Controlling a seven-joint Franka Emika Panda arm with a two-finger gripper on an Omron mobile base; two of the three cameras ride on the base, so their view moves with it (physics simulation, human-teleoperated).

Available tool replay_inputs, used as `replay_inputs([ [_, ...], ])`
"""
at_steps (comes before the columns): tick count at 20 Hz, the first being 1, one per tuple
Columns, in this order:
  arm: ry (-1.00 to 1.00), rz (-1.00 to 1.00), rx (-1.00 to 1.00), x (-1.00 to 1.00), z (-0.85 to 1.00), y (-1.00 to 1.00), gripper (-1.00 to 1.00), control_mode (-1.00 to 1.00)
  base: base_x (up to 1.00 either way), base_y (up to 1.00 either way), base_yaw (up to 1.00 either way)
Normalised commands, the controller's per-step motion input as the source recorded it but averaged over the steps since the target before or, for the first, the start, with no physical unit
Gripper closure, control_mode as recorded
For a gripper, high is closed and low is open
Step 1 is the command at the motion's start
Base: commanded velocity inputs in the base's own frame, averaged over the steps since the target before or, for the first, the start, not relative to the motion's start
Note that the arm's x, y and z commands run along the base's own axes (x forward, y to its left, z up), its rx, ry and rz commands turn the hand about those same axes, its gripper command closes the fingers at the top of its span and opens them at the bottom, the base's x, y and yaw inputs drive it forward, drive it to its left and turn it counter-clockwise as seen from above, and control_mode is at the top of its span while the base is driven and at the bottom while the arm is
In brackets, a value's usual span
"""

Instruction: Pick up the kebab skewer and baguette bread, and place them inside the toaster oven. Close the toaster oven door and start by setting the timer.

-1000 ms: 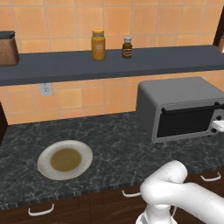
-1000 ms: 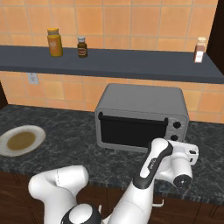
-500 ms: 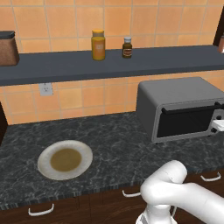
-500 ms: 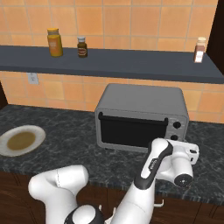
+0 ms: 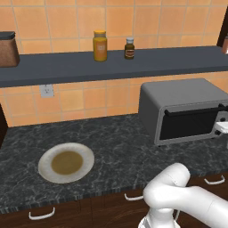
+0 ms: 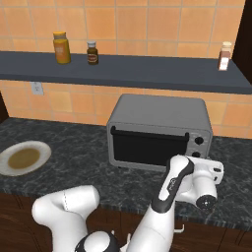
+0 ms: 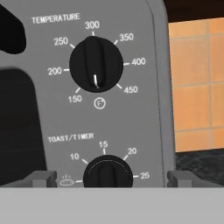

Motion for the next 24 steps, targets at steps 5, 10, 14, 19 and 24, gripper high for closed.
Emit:
replay_inputs([
  [5, 0.00, 0.00, 0.00, 0.00, 0.00, 0.00, 1.00, -1.00, 0.00, 0.00, 0.00],
  [10, 0.00, 0.00, 0.00, 0.00, 0.00, 0.00, 1.00, -1.00, 0.00, 0.00, 0.00],
  [14, -0.03, 0.00, 0.00, 0.00, 0.00, 0.00, 1.00, -1.00, 0.00, 0.00, 0.00],
  [19, -0.04, 0.00, 0.00, 0.09, -0.02, 0.02, 1.00, -1.00, 0.00, 0.00, 0.00],
  [24, -0.04, 0.00, 0.00, 0.25, -0.15, 0.06, 1.00, -1.00, 0.00, 0.00, 0.00],
])
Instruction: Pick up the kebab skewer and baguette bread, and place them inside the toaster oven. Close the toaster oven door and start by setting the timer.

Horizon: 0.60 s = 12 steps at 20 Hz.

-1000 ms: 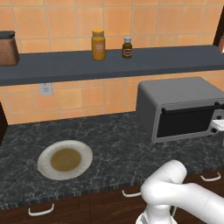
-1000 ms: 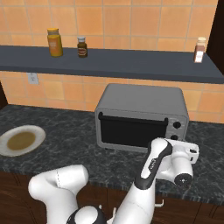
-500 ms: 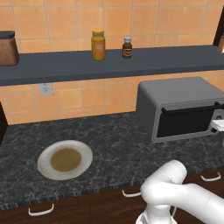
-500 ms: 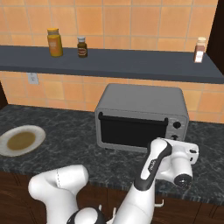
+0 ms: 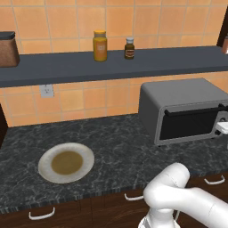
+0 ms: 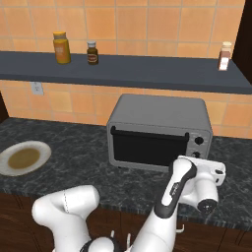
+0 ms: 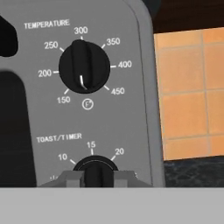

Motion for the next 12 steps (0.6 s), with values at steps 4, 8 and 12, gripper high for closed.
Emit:
replay_inputs([
  [4, -0.01, 0.00, 0.01, 0.06, -0.10, 0.11, 1.00, -1.00, 0.00, 0.00, 0.00],
  [8, 0.00, 0.00, 0.11, 0.00, -0.04, 0.00, 1.00, -1.00, 0.00, 0.00, 0.00],
  [12, 0.00, -0.01, 0.18, 0.00, 0.00, 0.00, 1.00, -1.00, 0.00, 0.00, 0.00],
])
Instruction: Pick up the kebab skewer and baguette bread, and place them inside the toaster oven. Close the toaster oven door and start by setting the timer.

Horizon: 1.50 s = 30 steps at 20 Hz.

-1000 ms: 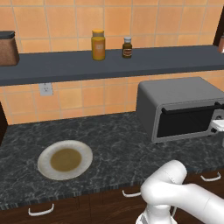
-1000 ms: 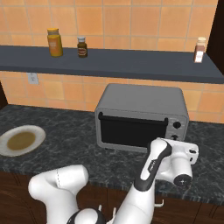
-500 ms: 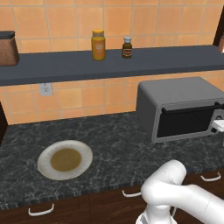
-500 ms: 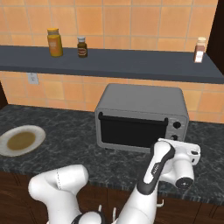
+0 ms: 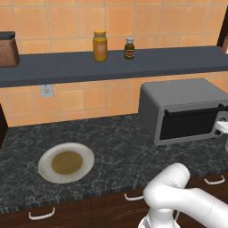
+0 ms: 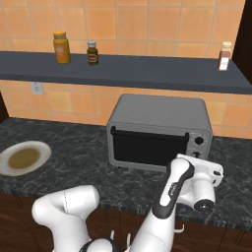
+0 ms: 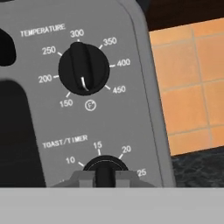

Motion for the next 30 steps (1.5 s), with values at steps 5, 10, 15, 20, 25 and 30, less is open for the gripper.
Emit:
replay_inputs([
  [5, 0.00, -0.04, 0.26, 0.00, 0.00, 0.00, 1.00, -1.00, 0.00, 0.00, 0.00],
  [10, 0.00, -0.04, 0.31, 0.00, 0.00, 0.00, 1.00, -1.00, 0.00, 0.00, 0.00],
  [15, -0.02, -0.03, 0.34, 0.00, -0.03, 0.00, 1.00, -1.00, 0.00, 0.00, 0.00],
  [20, -0.07, 0.00, 0.39, 0.00, -0.07, 0.00, 1.00, -1.00, 0.00, 0.00, 0.00],
  [25, -0.07, 0.00, 0.38, 0.00, -0.06, 0.00, 1.00, -1.00, 0.00, 0.00, 0.00],
  [30, -0.05, -0.01, 0.36, 0.00, -0.06, 0.00, 1.00, -1.00, 0.00, 0.00, 0.00],
])
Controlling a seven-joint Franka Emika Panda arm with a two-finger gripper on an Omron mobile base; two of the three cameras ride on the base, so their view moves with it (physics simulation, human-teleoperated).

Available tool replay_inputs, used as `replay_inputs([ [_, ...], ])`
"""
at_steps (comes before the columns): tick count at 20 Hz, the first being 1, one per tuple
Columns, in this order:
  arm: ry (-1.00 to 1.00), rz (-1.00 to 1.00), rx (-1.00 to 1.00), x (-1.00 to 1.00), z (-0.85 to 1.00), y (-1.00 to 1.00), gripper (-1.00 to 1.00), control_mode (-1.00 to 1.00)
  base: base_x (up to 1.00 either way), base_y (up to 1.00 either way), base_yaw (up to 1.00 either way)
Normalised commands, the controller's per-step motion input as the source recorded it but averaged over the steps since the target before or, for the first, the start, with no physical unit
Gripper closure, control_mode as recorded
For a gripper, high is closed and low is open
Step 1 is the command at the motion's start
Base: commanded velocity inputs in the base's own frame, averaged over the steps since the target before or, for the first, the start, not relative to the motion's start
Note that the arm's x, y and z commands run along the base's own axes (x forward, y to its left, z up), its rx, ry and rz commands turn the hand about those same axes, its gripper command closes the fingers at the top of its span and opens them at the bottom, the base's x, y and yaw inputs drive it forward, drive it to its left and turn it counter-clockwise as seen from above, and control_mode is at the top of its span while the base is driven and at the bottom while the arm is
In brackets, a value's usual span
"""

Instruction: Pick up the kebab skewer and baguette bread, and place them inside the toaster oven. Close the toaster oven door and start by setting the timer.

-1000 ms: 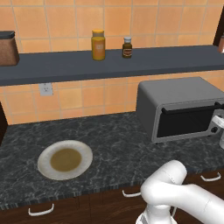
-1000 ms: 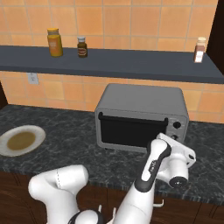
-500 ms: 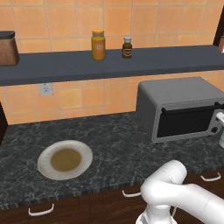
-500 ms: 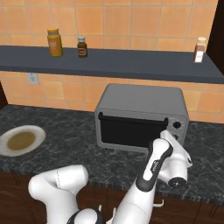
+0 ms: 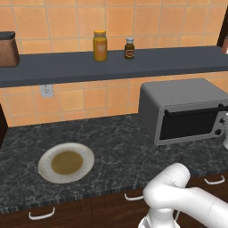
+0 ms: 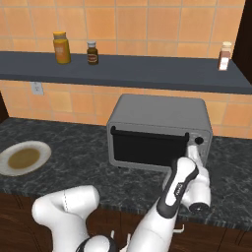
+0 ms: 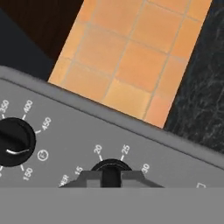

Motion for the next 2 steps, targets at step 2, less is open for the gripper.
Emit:
replay_inputs([
  [2, -0.06, -0.02, 0.37, 0.00, 0.00, 0.00, 1.00, -1.00, 0.00, 0.00, 0.00],
])
